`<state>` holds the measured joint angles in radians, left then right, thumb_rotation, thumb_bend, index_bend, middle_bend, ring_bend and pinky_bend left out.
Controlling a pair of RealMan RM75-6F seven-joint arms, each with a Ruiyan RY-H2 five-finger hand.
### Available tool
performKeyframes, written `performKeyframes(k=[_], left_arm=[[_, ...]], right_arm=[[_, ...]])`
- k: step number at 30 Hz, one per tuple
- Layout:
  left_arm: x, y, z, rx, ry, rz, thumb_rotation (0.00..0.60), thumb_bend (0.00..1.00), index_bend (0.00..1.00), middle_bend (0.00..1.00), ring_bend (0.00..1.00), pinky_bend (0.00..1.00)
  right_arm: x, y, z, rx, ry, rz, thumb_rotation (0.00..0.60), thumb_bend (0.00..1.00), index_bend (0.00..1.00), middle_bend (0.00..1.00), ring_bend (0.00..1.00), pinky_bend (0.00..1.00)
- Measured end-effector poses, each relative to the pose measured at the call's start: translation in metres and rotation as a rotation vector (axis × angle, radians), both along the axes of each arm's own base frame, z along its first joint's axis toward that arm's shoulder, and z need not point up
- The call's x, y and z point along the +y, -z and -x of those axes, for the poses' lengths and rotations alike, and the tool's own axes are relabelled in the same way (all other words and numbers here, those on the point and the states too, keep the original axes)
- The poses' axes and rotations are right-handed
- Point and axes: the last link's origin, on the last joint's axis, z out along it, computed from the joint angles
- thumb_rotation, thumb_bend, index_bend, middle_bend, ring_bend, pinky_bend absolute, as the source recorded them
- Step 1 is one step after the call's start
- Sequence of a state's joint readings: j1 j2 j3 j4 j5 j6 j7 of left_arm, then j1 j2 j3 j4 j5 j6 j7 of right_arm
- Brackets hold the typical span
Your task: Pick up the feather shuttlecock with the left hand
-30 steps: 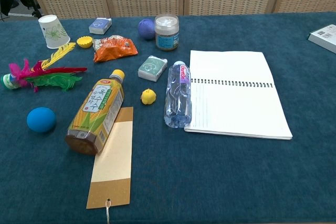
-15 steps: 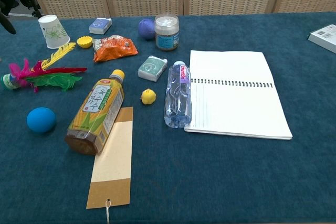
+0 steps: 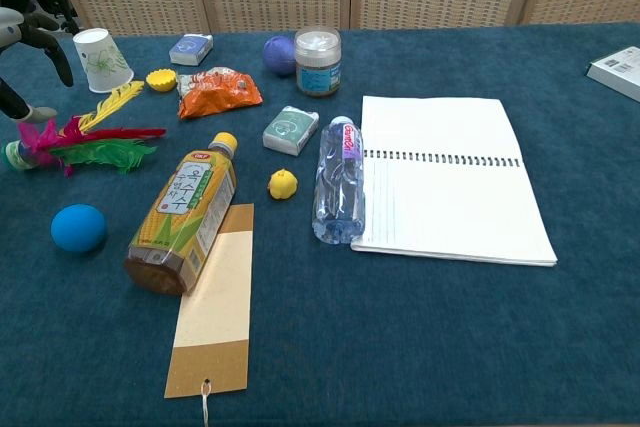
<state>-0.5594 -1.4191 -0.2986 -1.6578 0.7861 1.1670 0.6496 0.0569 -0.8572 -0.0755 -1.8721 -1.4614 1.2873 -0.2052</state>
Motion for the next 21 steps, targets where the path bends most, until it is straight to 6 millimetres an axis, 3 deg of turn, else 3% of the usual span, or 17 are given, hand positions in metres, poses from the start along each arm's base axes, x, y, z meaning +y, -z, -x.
performKeyframes(k=[21], left_arm=[[0.013,0.025,0.017,0.032,-0.033,0.008,0.600,0.32,0.43,0.00,0.00,0.00]], right_arm=[[-0.002,0.000,0.004,0.004,0.014,0.005,0.600,0.00,0.00,0.00,0.00,0.00]])
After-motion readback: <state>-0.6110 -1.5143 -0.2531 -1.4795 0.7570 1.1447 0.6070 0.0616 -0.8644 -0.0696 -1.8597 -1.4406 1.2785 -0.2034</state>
